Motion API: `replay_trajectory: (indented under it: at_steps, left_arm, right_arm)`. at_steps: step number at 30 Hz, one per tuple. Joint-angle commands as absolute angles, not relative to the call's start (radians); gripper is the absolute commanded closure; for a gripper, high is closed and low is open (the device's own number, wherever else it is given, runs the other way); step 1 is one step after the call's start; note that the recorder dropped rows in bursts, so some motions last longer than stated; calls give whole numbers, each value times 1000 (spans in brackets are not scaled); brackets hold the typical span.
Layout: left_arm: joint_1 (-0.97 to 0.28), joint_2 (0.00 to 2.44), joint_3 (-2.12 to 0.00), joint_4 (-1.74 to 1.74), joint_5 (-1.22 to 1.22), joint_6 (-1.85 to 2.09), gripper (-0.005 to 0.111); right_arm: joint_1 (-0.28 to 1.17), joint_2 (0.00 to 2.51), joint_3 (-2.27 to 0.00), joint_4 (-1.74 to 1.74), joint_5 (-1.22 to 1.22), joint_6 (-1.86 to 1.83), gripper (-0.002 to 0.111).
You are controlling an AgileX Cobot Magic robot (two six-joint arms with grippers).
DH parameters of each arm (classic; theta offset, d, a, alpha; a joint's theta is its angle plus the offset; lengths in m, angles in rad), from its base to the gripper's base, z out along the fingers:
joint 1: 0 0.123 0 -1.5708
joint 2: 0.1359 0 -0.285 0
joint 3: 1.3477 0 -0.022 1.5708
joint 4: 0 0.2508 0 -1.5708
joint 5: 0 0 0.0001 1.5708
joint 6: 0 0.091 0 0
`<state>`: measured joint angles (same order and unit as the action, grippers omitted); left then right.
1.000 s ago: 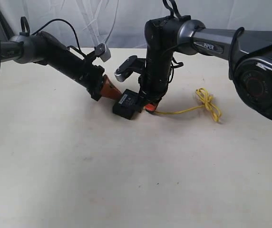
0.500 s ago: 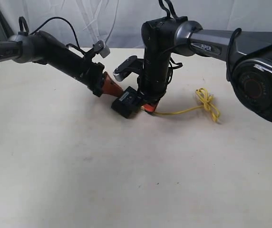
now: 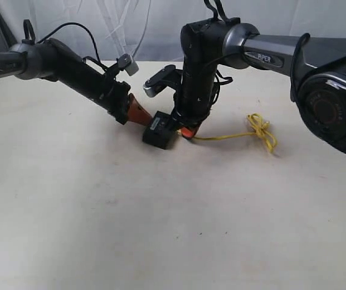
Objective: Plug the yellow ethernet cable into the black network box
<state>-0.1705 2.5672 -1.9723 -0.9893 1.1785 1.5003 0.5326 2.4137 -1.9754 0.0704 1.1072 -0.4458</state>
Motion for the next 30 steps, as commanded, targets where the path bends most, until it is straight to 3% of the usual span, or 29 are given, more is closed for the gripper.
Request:
replay_trajectory:
  at_steps: [1, 30]
  left_arm:
    - [-206, 2559, -1971, -1039, 1221, 1497, 107]
    - [-229, 2559, -1971, -1062, 1221, 1451, 107]
  right_arm:
    - [540, 2398, -1980, 133, 1003, -476, 109]
    - [550, 2416, -2000, 152, 945, -472, 109]
